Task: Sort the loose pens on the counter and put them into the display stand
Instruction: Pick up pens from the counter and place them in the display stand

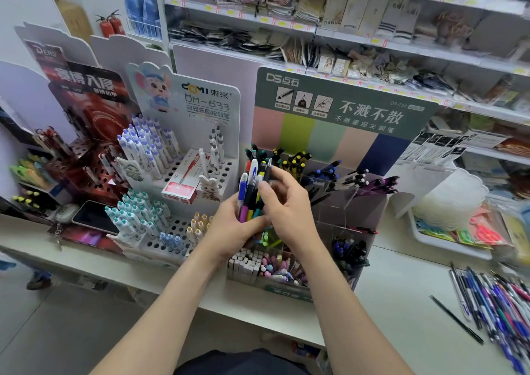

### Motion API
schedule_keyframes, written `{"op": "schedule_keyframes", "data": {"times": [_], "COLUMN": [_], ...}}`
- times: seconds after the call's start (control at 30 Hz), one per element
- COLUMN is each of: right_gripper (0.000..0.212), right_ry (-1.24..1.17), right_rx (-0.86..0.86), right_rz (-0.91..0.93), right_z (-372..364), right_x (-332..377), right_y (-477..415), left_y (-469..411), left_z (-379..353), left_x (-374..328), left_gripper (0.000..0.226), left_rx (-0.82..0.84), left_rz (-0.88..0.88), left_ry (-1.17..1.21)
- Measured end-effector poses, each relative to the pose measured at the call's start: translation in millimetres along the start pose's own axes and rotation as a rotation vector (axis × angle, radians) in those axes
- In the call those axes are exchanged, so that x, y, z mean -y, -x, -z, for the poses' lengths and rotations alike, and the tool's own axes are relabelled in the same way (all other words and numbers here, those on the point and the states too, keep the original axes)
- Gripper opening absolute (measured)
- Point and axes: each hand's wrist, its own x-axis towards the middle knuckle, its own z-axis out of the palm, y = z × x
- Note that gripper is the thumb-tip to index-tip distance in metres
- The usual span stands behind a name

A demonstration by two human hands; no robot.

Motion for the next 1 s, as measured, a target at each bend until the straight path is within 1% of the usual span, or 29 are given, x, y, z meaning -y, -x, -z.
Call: {"op": "schedule_keyframes", "data": {"times": [0.07,0.17,0.2,0.27,0.33,0.43,0.6,0.63,0.67,0.73,0.77,0.8,0.83,0.87,0.93,0.97,1.0], "right_gripper": [0.027,0.014,0.013,0.02,0.024,0.019,0.021,0.023,0.024,0.029,0.031,0.03,0.028,0.026,0.023,0.025,0.029], "right_ry": [-0.072,-0.107,-0.136,-0.227,-0.295,-0.343,-0.24,-0.201,-0.139,-0.035,-0.023,0.004,0.062,0.171,0.508,0.694,0.858], "right_rx": [-0.024,-0.112,-0.13,-0.126,-0.045,0.046,0.085,0.079,0.039,-0.133,-0.223,-0.276,-0.274,-0.224,-0.092,-0.046,-0.014], "right_rz": [-0.034,-0.076,-0.091,-0.146,-0.205,-0.259,-0.214,-0.186,-0.141,-0.048,-0.017,0.01,0.039,0.07,0.105,0.108,0.105], "right_z": [10.5,24.0,26.0,28.3,34.0,42.2,29.9,24.8,20.4,15.9,17.2,21.4,27.0,33.2,44.4,48.4,50.7], "right_x": [-2.9,-7.4,-7.4,-7.3,-9.6,-8.7,-3.8,-4.2,-3.1,2.5,8.6,15.9,21.9,30.3,44.2,52.0,61.8], "right_y": [10.1,21.0,24.2,29.0,33.5,38.3,43.4,43.3,42.7,37.8,34.0,28.5,20.7,11.6,-10.5,-21.4,-31.2], "left_y": [0.1,1.9,2.7,1.5,-0.1,-3.1,-13.3,-13.9,-13.8,-13.2,-12.5,-11.1,-10.3,-9.9,-10.6,-11.3,-12.0], "left_z": [-4.1,-13.9,-16.9,-21.3,-26.8,-36.3,-43.2,-42.9,-42.7,-40.4,-38.1,-35.9,-33.0,-29.3,-20.9,-16.8,-13.2], "left_x": [0.3,1.9,2.5,5.5,7.8,7.7,6.3,4.0,1.3,-3.0,-4.2,-5.8,-6.1,-6.1,-4.5,-2.6,-2.5], "left_gripper": [0.028,0.025,0.026,0.035,0.046,0.063,0.062,0.062,0.059,0.045,0.04,0.038,0.038,0.038,0.035,0.034,0.037], "left_rx": [0.02,0.063,0.075,0.082,0.064,0.003,-0.228,-0.256,-0.283,-0.335,-0.351,-0.361,-0.373,-0.38,-0.394,-0.4,-0.404], "left_rz": [0.007,0.023,0.031,0.035,0.04,0.027,-0.027,-0.039,-0.058,-0.093,-0.098,-0.096,-0.092,-0.087,-0.079,-0.09,-0.093], "left_ry": [0.013,0.06,0.075,0.077,0.073,0.052,0.045,0.009,-0.027,-0.085,-0.101,-0.109,-0.113,-0.117,-0.139,-0.142,-0.132]}}
